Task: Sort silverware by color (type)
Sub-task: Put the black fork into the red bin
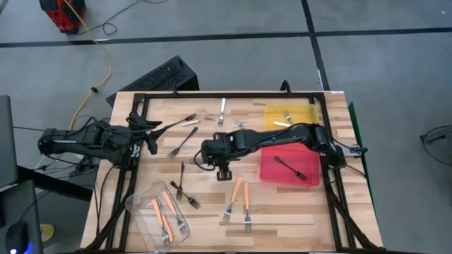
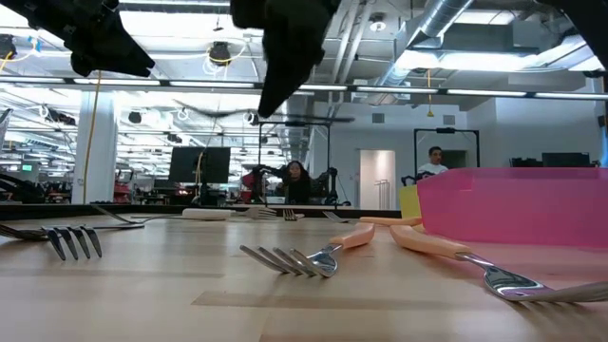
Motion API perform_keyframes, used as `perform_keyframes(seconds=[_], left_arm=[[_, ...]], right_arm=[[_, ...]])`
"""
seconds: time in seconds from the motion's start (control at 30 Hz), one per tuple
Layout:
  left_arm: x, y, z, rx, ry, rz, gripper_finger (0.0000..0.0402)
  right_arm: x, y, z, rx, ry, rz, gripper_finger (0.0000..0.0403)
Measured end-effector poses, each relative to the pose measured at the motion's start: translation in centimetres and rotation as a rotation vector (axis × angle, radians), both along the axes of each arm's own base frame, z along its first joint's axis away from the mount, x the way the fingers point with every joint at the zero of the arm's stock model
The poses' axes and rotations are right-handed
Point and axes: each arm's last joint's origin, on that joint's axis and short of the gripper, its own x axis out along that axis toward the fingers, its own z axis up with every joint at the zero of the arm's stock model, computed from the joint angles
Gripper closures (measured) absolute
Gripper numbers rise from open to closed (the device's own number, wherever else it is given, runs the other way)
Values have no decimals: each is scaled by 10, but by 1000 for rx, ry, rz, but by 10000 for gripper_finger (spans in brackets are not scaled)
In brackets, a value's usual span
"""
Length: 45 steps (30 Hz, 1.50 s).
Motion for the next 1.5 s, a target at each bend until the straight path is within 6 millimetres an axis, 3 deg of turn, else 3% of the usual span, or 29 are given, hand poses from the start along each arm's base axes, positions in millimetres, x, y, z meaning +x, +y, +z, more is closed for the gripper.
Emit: perform_keyframes(seconds=[0.23, 0.57, 0.9, 1.1, 1.5], left_arm=[[0, 0, 0, 0, 5, 0, 250], [-2, 0, -3, 2, 36, 1, 250], [-2, 0, -3, 2, 40, 2, 250], [-2, 0, -3, 2, 39, 3, 250], [-3, 1, -3, 19, 44, 31, 250]], right_arm=[[-6, -3, 10, -1, -2, -2, 378], [-23, -10, -9, 7, 103, -37, 378], [-77, -17, -1, 63, -51, -127, 378], [-110, -26, -14, 84, -73, -196, 378], [-167, -25, -21, 104, -38, -302, 378]])
